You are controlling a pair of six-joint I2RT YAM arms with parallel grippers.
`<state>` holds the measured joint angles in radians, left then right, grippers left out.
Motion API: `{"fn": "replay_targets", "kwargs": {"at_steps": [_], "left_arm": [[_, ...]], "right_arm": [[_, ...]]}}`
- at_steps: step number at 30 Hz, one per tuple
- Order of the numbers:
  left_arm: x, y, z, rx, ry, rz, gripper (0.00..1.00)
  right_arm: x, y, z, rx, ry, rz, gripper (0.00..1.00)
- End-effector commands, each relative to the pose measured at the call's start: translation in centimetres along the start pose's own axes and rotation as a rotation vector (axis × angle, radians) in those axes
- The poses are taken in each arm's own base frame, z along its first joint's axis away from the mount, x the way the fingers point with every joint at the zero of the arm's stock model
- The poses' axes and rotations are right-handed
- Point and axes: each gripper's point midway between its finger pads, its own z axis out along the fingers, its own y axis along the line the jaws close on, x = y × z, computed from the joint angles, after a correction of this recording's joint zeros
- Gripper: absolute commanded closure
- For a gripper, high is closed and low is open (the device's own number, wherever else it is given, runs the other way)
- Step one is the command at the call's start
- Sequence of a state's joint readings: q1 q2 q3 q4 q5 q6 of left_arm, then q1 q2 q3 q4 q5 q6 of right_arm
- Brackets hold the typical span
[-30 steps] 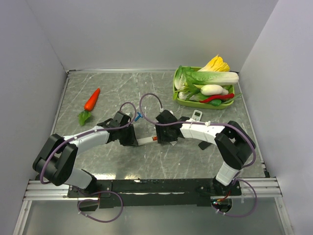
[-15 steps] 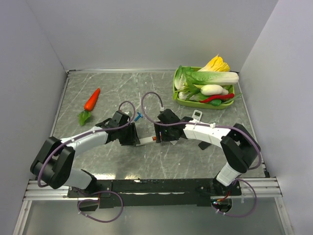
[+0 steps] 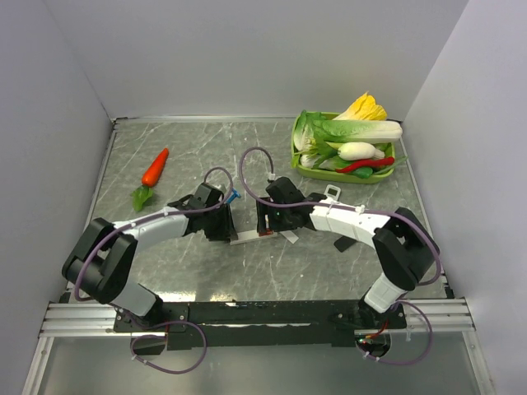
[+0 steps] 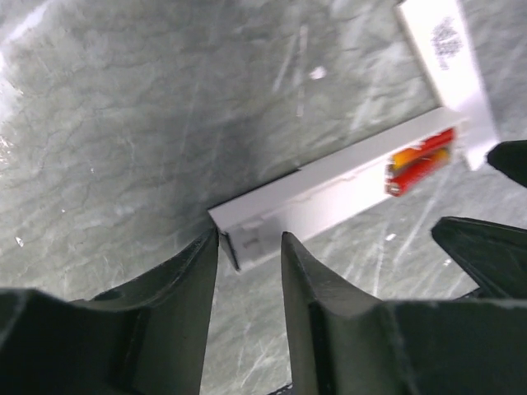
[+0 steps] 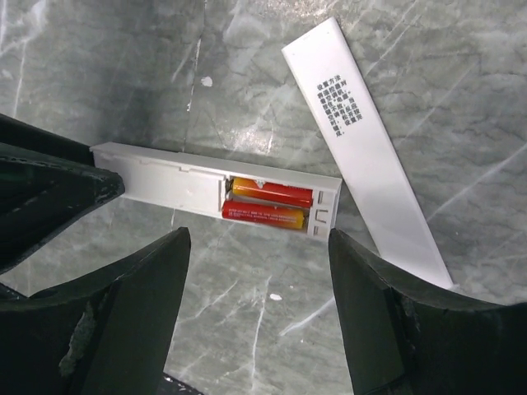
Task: Load the batteries into the remote control
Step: Load the battery into the remote control.
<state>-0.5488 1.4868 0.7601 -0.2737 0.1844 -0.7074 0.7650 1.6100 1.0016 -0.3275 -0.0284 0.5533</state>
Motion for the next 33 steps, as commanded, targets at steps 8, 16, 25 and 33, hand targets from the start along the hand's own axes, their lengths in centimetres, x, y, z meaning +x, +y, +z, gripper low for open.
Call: {"fn": "replay_targets", "kwargs": {"at_steps": [8, 16, 25, 33], "left_arm": [[0.7, 1.0, 1.2, -0.032, 0.025, 0.01, 0.65], [0.9, 1.4, 1.3, -0.047, 0.029, 0.01, 0.68], [1.0, 1.6, 1.2, -0.053, 0.027, 0.006, 0.7], [1.3, 2.0, 1.2, -0.063, 0.031, 0.005, 0.72]], "right_arm": [[0.1, -0.9, 1.4, 0.047, 0.016, 0.012, 0.25], [0.8, -1.3, 2.0, 0.065, 0.043, 0.011, 0.27], [1.4, -2.2, 2.4, 0.101, 0.059, 0.009, 0.34], [2.3, -3.6, 2.6, 0.125, 0.095, 0.032, 0.45]]}}
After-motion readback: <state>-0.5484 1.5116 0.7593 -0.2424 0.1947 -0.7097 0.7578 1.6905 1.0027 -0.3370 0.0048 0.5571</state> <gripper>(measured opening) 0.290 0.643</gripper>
